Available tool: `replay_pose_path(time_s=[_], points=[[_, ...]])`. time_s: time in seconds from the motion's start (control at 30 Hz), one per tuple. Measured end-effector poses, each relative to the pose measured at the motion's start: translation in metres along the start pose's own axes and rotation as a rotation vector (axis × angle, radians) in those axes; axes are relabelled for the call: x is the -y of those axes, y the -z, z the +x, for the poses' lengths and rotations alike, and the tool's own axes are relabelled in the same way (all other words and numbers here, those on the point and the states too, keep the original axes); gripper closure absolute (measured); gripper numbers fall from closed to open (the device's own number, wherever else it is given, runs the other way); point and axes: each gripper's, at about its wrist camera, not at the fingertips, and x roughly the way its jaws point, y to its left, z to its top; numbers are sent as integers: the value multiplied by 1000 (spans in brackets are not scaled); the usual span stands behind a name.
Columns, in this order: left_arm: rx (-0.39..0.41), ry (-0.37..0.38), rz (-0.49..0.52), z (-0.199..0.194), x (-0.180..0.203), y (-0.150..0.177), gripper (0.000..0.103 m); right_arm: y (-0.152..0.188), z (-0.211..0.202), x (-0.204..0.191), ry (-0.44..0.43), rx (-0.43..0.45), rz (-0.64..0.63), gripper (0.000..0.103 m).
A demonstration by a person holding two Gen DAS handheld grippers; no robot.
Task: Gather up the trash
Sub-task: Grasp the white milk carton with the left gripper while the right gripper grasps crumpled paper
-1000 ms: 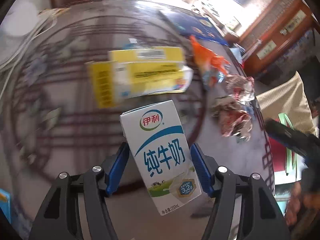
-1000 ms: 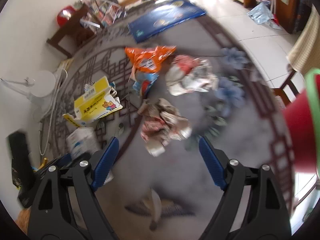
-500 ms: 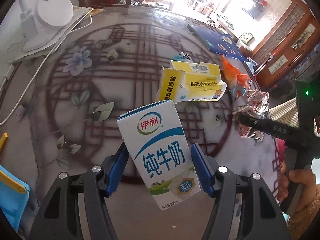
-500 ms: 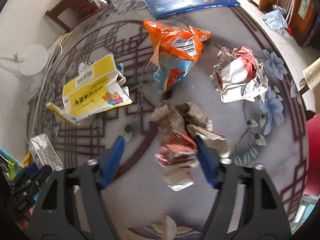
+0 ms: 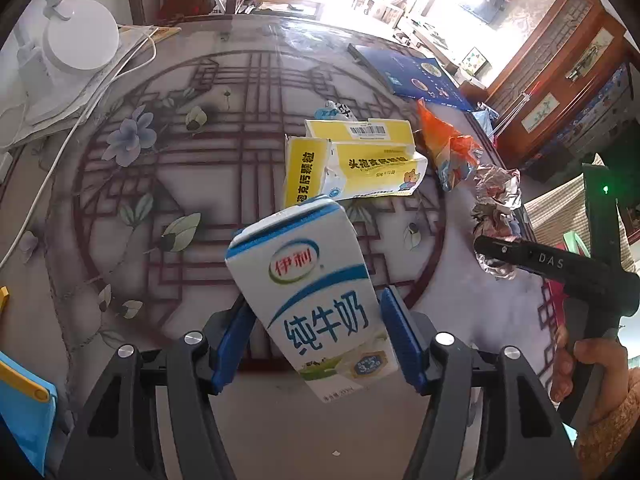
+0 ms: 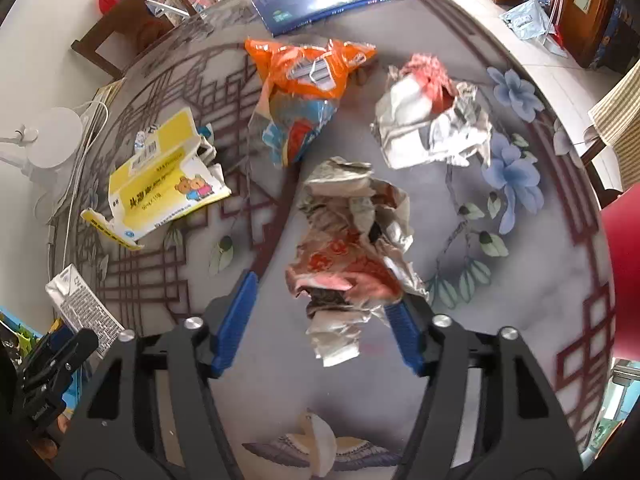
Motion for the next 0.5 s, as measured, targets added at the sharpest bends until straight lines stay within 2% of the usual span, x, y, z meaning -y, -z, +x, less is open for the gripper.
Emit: replay_pose_path(time_s=[0.13, 0.33, 0.37, 0.4, 0.43, 0.47, 0.5], points=[[10, -7, -4, -3, -3, 0, 44, -5, -3, -6, 3, 20, -2, 25], [12, -7, -8, -6, -5, 1, 44, -14, 10, -10, 38, 7, -13, 25], [13, -8, -10, -6, -5, 2, 44, -14, 9, -11, 33, 14, -15, 27], [16, -11, -17, -7, -7, 2, 43, -14, 8, -13, 34, 20, -25, 38], [16, -14, -25, -7, -9, 3, 42, -13, 8, -18, 43, 25, -39, 54], [14, -16, -42, -7, -13, 3, 42, -11, 6, -20, 49, 34, -50, 62], [9, -20, -57, -6, -16, 3, 40, -11, 3, -22, 51, 46, -51, 65]])
